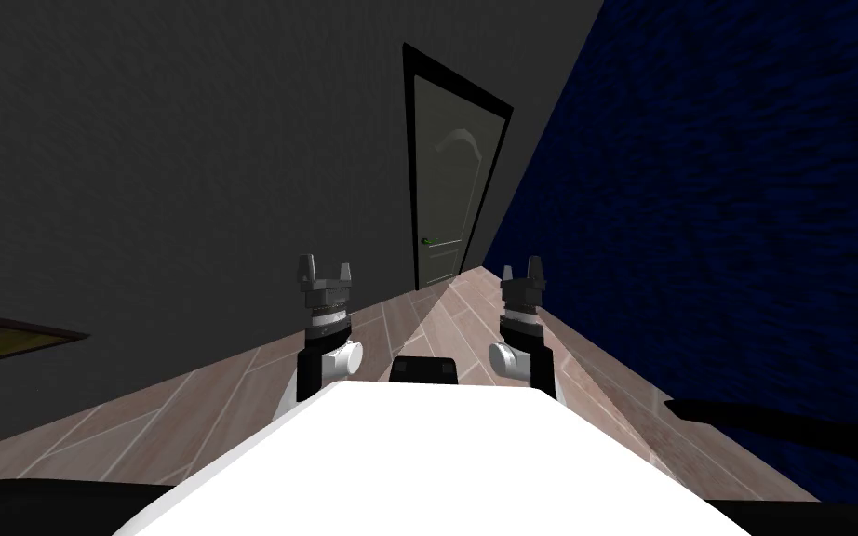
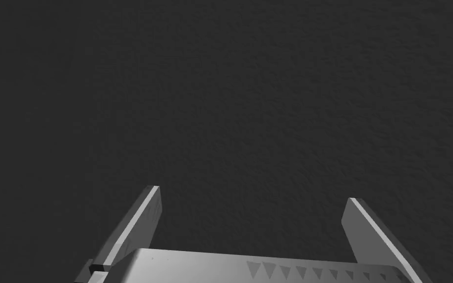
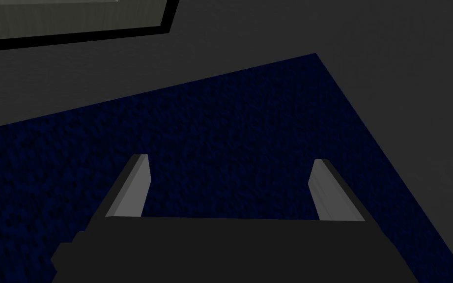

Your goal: Pull the door open

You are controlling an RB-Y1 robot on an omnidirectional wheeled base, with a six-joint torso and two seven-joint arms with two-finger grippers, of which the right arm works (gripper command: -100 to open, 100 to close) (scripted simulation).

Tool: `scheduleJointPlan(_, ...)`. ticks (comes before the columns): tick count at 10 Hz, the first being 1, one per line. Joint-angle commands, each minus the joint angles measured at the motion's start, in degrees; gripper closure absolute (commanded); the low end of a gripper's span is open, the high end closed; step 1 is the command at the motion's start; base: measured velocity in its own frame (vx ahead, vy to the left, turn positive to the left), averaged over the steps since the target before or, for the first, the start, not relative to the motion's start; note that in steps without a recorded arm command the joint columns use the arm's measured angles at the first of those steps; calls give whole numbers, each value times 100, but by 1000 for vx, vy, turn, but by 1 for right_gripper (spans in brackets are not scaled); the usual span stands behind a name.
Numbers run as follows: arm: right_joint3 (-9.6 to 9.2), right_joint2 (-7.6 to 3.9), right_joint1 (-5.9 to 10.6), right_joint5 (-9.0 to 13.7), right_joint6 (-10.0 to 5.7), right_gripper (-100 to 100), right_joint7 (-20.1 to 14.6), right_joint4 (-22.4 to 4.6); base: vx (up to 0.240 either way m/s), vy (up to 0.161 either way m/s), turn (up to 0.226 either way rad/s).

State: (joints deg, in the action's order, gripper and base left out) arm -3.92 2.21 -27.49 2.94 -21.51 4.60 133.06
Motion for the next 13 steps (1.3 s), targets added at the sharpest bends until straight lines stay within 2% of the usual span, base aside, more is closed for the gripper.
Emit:
scheduleJointPlan(1,30,-61,70,-25,-30,-100,-31,-174,12,60,63)
scheduleJointPlan(7,151,-258,351,-125,-150,-100,-155,-867,105,-19,81)
scheduleJointPlan(8,194,-315,450,-160,-192,-100,-199,-1113,109,-23,118)
scheduleJointPlan(13,314,-462,729,-260,-311,-100,-323,-1803,102,-16,101)
